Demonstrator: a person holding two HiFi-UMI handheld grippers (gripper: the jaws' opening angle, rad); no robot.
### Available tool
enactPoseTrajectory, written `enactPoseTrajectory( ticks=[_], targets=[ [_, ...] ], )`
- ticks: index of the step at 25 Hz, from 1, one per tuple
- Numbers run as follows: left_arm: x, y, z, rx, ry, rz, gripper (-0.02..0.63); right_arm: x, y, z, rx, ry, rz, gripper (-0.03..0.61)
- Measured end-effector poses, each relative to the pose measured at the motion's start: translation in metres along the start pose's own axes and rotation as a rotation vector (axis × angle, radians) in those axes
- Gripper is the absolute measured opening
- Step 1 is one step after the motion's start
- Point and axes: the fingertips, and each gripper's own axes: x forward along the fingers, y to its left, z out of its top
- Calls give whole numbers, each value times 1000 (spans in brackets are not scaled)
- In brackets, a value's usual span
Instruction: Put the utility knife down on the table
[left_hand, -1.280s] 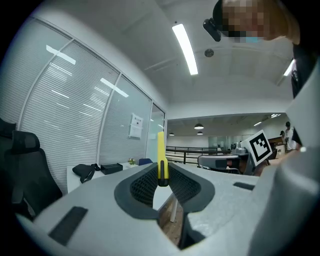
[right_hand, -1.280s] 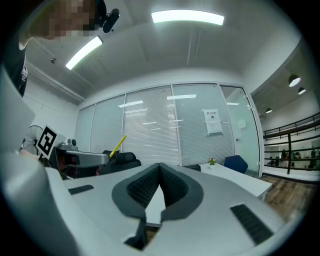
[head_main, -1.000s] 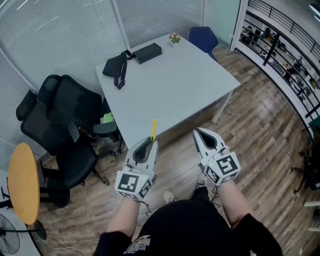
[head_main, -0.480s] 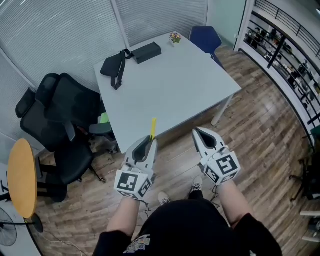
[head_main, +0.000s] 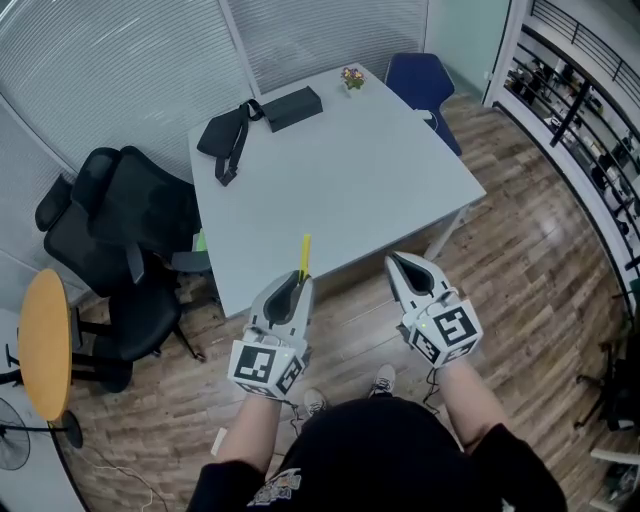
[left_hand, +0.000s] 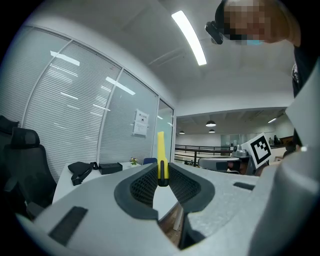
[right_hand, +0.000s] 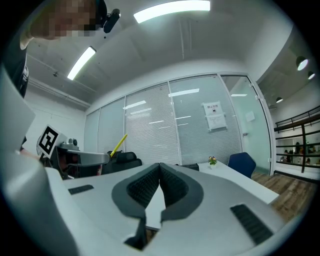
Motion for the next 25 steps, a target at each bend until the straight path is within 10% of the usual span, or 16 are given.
enactPoseTrajectory(
  ticks=[25],
  targets=[
    [97, -13, -1, -2, 22, 73, 66, 26, -102, -2, 43, 21, 53, 5]
  ],
)
